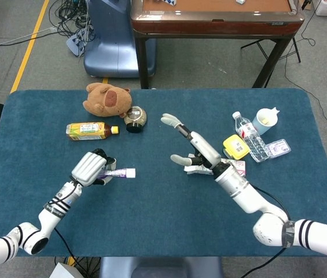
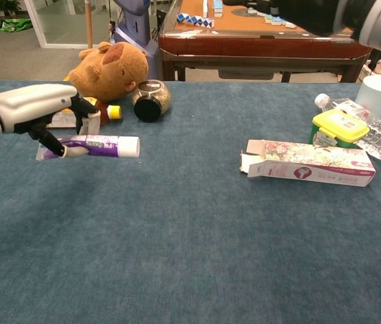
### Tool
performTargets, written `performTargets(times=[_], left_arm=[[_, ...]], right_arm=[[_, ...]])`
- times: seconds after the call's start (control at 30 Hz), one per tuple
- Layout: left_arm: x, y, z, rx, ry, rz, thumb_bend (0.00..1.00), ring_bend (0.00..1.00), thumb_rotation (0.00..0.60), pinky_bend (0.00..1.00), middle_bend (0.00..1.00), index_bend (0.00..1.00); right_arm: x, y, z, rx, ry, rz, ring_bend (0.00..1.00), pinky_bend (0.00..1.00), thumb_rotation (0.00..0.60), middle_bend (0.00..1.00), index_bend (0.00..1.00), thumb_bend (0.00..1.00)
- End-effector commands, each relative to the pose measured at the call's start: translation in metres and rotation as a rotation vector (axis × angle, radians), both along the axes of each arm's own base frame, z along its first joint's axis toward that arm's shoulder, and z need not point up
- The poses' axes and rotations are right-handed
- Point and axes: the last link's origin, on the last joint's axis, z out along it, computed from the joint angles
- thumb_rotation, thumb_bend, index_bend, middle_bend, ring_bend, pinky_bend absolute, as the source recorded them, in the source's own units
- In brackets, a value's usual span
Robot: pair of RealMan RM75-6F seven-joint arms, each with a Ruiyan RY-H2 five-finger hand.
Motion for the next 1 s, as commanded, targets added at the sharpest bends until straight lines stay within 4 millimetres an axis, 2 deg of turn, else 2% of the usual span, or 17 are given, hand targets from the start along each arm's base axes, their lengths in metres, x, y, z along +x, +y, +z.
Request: performTargets(times=[0.03, 0.13, 0.27, 0.43, 0.6, 0.63, 0.8, 0.87, 1.0], left_arm=[[-0.007, 0.002, -0.011, -0.009, 0.046, 0.022, 0.45, 0.4, 0.6, 0.25, 0.56, 0.48], [-0.015, 0.003, -0.017, -0.007, 0.076, 0.047, 0.45, 0.35, 0.6, 0.25, 0.48, 0.4], [-0.023, 0.003, -0.016, -0.005, 0.099, 0.084, 0.44, 0.2, 0.6, 0.23, 0.3, 0.18], [-0.029, -0.001, -0.006, 0.024, 0.085, 0.117, 0.42, 0.18, 0.6, 0.23, 0.28, 0.16], [-0.04, -0.009, 0.017, 0.096, 0.057, 0.152, 0.42, 0.19, 0.6, 0.23, 0.26, 0.16], [-0.043, -0.011, 0.022, 0.113, 0.051, 0.16, 0.41, 0.19, 0.6, 0.23, 0.26, 0.16], [-0.063, -0.025, 0.05, 0.2, 0.022, 0.226, 0.41, 0.19, 0.6, 0.23, 0.25, 0.17], [-0.069, -0.033, 0.058, 0.228, 0.014, 0.242, 0.41, 0.19, 0.6, 0.23, 0.25, 0.17], [-0.081, -0.054, 0.075, 0.288, 0.013, 0.262, 0.41, 0.19, 0.6, 0.23, 0.25, 0.18]], right_arm=[[-0.016, 0.003, 0.005, -0.019, 0.053, -0.013, 0.0, 0.0, 0.265, 0.0, 0.0, 0.0], [-0.031, 0.004, 0.011, -0.03, 0.089, -0.037, 0.0, 0.0, 0.265, 0.0, 0.0, 0.0], [-0.053, 0.005, 0.018, -0.059, 0.161, -0.066, 0.0, 0.0, 0.267, 0.0, 0.0, 0.0], [-0.082, 0.009, 0.027, -0.087, 0.253, -0.109, 0.0, 0.0, 0.266, 0.0, 0.0, 0.0], [-0.114, 0.021, 0.039, -0.144, 0.4, -0.143, 0.0, 0.0, 0.281, 0.0, 0.0, 0.0], [-0.119, 0.024, 0.041, -0.154, 0.427, -0.152, 0.0, 0.0, 0.298, 0.0, 0.0, 0.0], [-0.15, 0.043, 0.057, -0.256, 0.595, -0.213, 0.0, 0.0, 0.531, 0.0, 0.0, 0.0], [-0.162, 0.053, 0.059, -0.288, 0.665, -0.238, 0.0, 0.0, 0.59, 0.0, 0.0, 0.0], [-0.187, 0.077, 0.064, -0.353, 0.802, -0.307, 0.0, 0.0, 0.6, 0.0, 0.0, 0.0]])
